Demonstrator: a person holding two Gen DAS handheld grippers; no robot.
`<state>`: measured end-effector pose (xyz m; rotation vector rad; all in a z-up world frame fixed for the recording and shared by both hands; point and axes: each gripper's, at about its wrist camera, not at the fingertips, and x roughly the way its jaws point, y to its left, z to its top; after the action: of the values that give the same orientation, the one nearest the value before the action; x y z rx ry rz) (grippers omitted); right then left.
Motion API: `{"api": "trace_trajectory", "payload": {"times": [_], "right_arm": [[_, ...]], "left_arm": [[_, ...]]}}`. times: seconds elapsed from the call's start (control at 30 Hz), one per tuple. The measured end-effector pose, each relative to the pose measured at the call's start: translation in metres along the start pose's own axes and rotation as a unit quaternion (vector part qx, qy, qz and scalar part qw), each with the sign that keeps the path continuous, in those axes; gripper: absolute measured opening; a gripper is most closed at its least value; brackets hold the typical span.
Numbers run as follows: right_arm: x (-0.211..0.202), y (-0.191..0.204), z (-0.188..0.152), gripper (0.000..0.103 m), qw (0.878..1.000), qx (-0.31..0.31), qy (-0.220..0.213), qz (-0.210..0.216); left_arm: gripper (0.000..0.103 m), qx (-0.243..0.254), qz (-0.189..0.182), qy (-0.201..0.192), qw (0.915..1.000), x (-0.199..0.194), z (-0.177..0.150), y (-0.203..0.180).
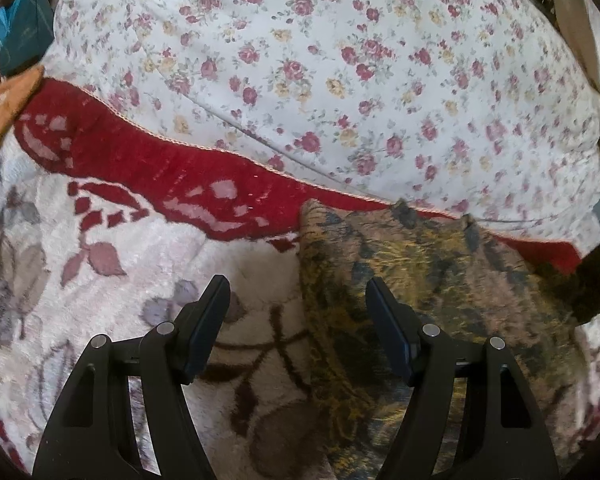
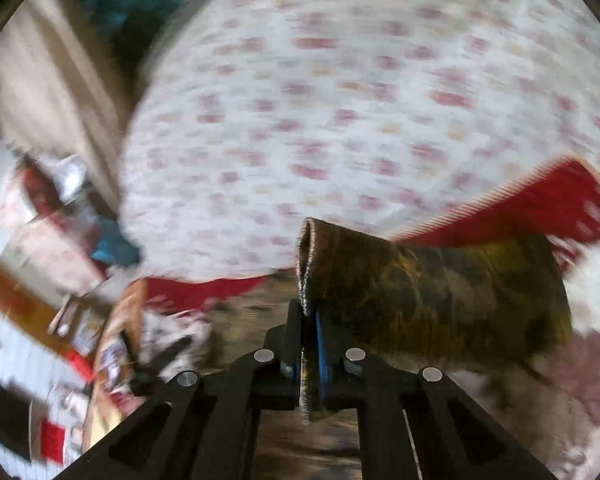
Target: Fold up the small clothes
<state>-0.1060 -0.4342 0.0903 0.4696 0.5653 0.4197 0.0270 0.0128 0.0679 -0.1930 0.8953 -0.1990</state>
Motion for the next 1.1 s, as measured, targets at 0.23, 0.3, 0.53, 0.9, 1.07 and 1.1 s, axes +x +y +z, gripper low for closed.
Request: {"api": "trace_trajectory", "payload": {"times": [0.23, 0.3, 0.53, 0.9, 1.07, 1.1], "right_arm": [[0.113, 0.110, 0.013, 0.005, 0.987, -0.073, 0.090, 0.112], [0.156, 0.121, 0.009, 0.005, 0.982, -0.072, 0.123, 0.124], [0.313, 0.119, -0.051, 0.006, 0.961, -0.037, 0.248, 0.119], [0.190, 0.030, -0.028, 0.057, 0.988, -0.010, 0.151, 0.028], [0.080, -0.051, -0.026, 0.064, 0.984, 0.007, 0.067, -0.165], [0.068, -0.072, -0.027, 0.064, 0.980, 0.029, 0.061, -0.190]], "left_arm": [[0.071, -0.054, -0.082, -0.009, 0.9952, -0.012, 0.005, 0.016], [0.071, -0.059, -0.087, -0.014, 0.9943, -0.014, 0.007, 0.020], [0.071, -0.067, -0.114, -0.006, 0.9912, -0.007, 0.010, 0.025], [0.071, -0.026, -0.122, 0.026, 0.9919, 0.005, 0.003, 0.000], [0.071, 0.010, -0.095, 0.059, 0.9936, 0.022, -0.005, -0.021], [0.071, 0.017, -0.090, 0.064, 0.9937, 0.026, -0.007, -0.026]]}}
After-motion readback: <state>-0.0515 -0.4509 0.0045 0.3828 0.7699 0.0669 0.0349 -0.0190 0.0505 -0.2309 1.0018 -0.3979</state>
